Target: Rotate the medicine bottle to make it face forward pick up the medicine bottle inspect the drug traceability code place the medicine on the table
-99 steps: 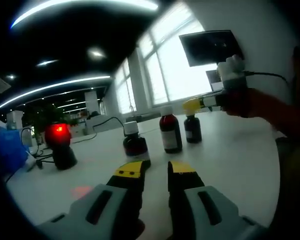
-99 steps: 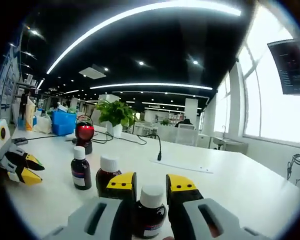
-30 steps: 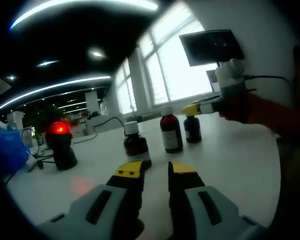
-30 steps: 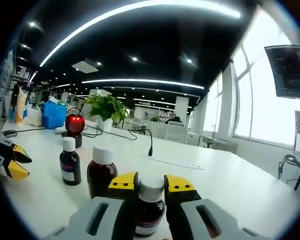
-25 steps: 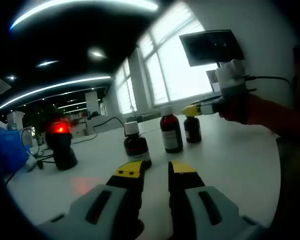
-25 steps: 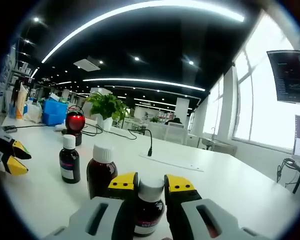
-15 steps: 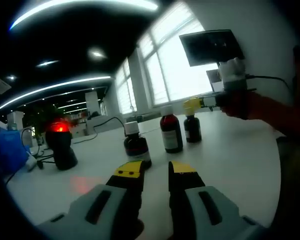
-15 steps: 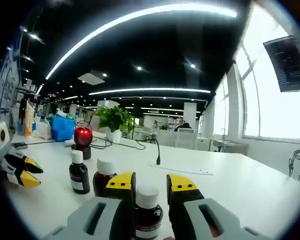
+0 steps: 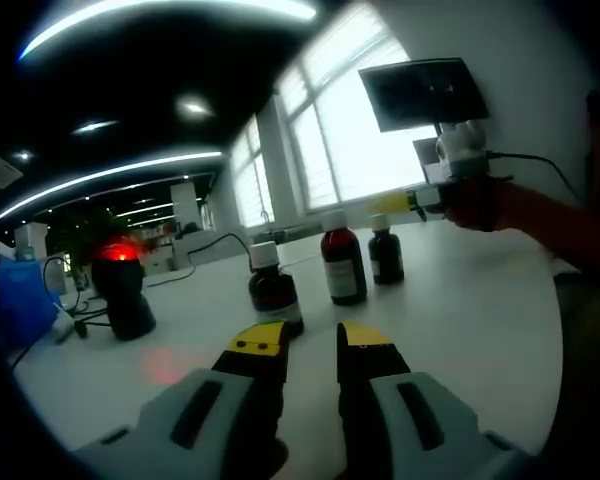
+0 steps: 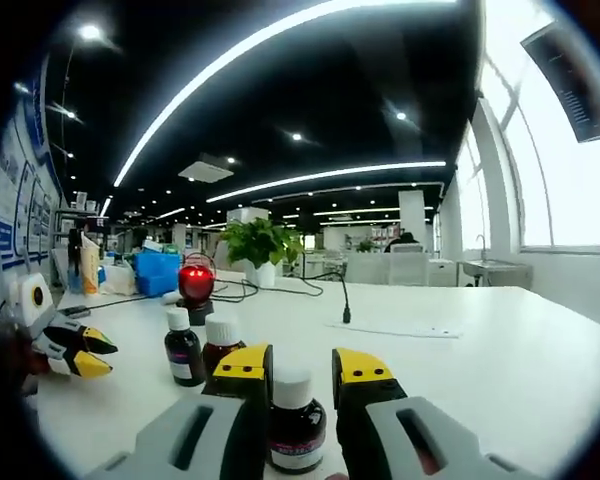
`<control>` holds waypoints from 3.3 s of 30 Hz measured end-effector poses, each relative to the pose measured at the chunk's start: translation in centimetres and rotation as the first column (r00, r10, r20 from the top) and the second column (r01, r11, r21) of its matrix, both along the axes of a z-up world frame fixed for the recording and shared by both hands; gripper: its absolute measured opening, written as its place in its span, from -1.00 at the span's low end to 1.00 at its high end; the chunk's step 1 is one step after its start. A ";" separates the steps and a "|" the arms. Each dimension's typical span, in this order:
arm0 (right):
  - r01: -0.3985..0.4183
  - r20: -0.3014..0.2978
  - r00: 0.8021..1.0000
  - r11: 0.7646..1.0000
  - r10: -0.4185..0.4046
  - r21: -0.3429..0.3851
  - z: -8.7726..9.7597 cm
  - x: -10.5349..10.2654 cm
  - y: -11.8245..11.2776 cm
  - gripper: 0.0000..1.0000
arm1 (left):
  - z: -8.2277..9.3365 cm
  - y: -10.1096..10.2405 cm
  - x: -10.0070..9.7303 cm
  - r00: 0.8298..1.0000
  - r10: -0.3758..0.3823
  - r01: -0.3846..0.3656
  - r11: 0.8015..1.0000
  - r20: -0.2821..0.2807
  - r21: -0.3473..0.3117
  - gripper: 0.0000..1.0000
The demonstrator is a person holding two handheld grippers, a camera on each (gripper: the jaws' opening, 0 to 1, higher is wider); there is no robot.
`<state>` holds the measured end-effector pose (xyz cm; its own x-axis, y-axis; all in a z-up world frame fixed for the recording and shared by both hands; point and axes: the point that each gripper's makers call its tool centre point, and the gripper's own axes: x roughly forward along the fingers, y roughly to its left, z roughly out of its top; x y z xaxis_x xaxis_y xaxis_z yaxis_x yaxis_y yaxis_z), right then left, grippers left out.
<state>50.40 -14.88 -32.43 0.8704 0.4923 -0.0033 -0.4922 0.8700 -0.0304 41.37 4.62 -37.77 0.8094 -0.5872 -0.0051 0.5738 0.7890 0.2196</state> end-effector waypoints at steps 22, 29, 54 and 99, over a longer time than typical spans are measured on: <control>-0.063 -0.009 0.998 0.996 0.063 -0.058 -1.3 0.9 0.9 -0.68 | 0.0 0.0 0.0 1.000 -0.004 0.004 1.000 0.001 0.000 -0.76; -0.034 -0.011 0.999 0.998 0.033 -0.057 -1.2 1.0 0.7 -0.69 | 0.0 0.0 0.0 1.000 0.000 0.000 1.000 0.000 0.002 -0.76; 0.158 -0.008 0.987 0.986 -0.158 -0.053 -1.4 1.0 0.7 -0.69 | -0.1 0.0 0.0 1.000 0.004 -0.004 1.000 0.001 0.010 -0.76; 0.135 0.000 0.991 0.991 -0.135 0.027 0.1 0.1 0.1 -0.55 | 0.0 0.0 0.0 1.000 0.004 -0.004 1.000 0.002 0.008 -0.76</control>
<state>50.46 -14.79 -32.36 0.9288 0.3705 0.0099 -0.3704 0.9288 -0.0066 41.35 4.65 -37.81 0.8120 -0.5836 -0.0079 0.5698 0.7897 0.2274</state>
